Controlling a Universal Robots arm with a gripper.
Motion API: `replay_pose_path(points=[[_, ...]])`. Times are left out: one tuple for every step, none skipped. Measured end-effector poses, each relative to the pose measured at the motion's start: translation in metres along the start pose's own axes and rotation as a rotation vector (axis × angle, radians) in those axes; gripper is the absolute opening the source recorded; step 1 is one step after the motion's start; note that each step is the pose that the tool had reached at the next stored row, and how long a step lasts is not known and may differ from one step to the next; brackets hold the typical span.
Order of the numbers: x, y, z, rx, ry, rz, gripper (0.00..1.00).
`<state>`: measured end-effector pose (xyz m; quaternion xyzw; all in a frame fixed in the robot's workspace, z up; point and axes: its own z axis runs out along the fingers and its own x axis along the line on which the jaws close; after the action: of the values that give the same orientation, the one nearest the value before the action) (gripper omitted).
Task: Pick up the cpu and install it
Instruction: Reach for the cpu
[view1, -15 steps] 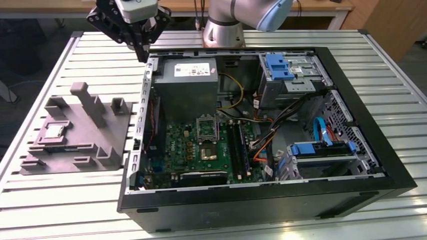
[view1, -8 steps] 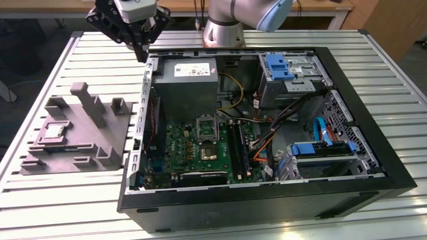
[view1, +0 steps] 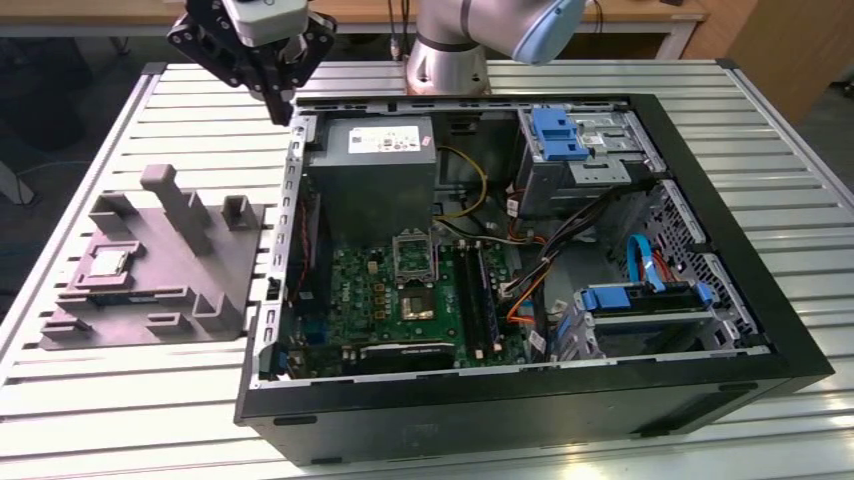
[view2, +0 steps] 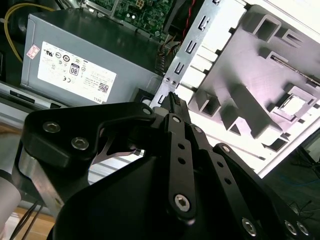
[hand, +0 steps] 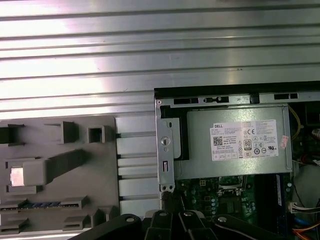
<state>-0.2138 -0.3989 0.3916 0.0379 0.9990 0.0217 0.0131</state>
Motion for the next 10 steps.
replay_pose_path(points=[[0.0012, -0.0001, 0.0, 0.0, 0.0, 0.0, 0.11], [0.0023, -0.0002, 0.0, -0.0001, 0.0, 0.0, 0.11], [0.0033, -0.0003, 0.0, 0.0, 0.0, 0.0, 0.11], [0.0042, -0.0003, 0.0, 0.0, 0.0, 0.0, 0.11], [0.005, -0.0004, 0.0, 0.0, 0.0, 0.0, 0.11], [0.0057, -0.0004, 0.0, 0.0, 0.0, 0.0, 0.11], [0.0064, -0.0005, 0.0, 0.0, 0.0, 0.0, 0.11], [0.0072, -0.0005, 0.0, 0.0, 0.0, 0.0, 0.11], [0.008, -0.0006, 0.0, 0.0, 0.0, 0.0, 0.11], [0.0086, -0.0006, -0.0001, 0.0001, 0.0, 0.0, 0.11]])
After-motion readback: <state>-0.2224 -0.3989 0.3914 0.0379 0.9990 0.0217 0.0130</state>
